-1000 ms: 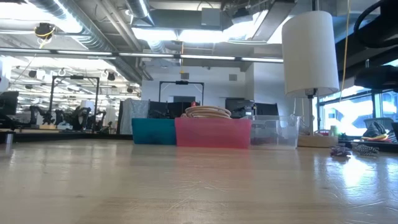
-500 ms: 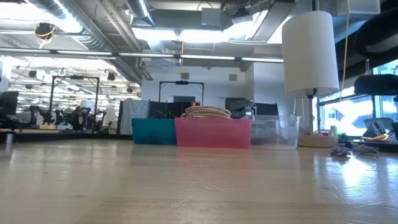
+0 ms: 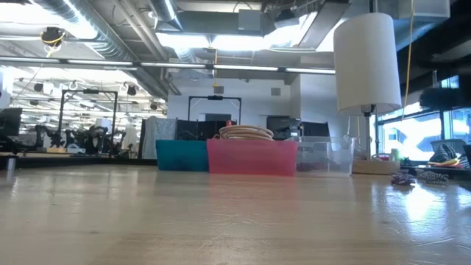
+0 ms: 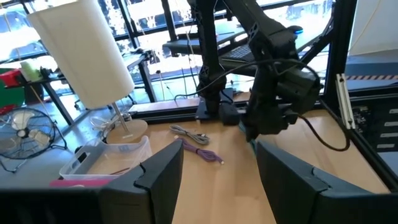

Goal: Pick & Place USB Port
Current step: Put the blue patterned charger cable into the transparent bin

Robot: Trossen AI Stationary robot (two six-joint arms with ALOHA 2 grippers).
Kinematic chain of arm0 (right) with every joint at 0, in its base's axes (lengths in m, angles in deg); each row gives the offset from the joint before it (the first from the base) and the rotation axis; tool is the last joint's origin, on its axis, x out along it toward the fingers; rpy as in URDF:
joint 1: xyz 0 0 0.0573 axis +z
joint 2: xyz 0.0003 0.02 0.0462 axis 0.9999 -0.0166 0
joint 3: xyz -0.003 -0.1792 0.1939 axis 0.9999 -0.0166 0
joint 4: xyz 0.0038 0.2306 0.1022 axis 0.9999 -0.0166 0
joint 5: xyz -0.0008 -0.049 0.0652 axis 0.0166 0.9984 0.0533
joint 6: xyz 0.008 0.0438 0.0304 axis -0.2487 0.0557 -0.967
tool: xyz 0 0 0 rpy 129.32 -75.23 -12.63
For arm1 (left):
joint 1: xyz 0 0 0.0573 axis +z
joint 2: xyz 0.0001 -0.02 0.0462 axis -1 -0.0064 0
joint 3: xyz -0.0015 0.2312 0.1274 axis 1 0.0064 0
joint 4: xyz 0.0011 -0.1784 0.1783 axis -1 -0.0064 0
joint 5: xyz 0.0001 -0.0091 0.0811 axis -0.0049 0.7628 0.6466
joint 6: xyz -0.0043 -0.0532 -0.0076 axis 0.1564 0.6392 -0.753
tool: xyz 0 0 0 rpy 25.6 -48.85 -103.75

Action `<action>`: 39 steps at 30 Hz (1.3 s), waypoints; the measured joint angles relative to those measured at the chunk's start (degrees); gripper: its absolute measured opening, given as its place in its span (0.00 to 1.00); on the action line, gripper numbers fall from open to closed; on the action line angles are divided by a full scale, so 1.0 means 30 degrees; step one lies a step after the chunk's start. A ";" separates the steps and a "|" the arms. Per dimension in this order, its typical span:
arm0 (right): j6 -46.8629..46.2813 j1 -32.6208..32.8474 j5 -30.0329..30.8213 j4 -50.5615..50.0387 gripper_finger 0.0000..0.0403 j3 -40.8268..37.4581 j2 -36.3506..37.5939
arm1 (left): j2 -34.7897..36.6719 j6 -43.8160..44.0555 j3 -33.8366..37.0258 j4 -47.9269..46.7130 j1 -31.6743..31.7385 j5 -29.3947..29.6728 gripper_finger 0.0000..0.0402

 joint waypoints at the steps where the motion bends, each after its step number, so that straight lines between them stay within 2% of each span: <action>1: -0.0566 -0.0055 0.0388 -0.0397 0.04 0.0314 0.0022 | 0.0000 -0.0133 0.0000 -0.0002 0.0000 0.0000 0.49; 4: -0.2691 -0.0484 0.2624 -0.1843 0.04 0.1565 0.0044 | -0.0001 -0.0349 0.0000 -0.0002 0.0000 0.0055 0.49; 8: -0.4981 -0.1976 0.5621 -0.1860 0.04 0.3824 0.0411 | -0.0007 -0.0384 0.0000 -0.0002 0.0015 0.0122 0.49; 12: -0.4730 -0.4144 0.6171 -0.0943 0.04 0.5815 0.1115 | -0.0007 -0.0377 0.0000 -0.0067 0.0015 0.0134 0.49; 17: -0.3733 -0.7624 0.5303 -0.1020 0.04 0.7426 0.1704 | -0.0007 -0.0152 0.0000 -0.0067 0.0015 0.0138 0.49; 23: -0.1519 -1.3222 0.4624 -0.0571 0.03 0.8814 0.1705 | -0.0007 0.0085 0.0000 -0.0126 0.0015 0.0131 0.49; 27: -0.0349 -1.6585 0.2939 -0.0292 0.03 0.9969 0.1711 | -0.0007 0.0162 0.0000 -0.0148 0.0015 0.0131 0.49; 34: 0.0316 -2.1380 0.0958 -0.0488 0.03 1.0337 0.1704 | -0.0007 0.0446 0.0000 -0.0126 0.0015 0.0131 0.49; 39: -0.0252 -2.3900 -0.0705 0.1124 0.03 1.0337 0.1563 | -0.0007 0.0453 0.0000 -0.0111 0.0015 0.0131 0.49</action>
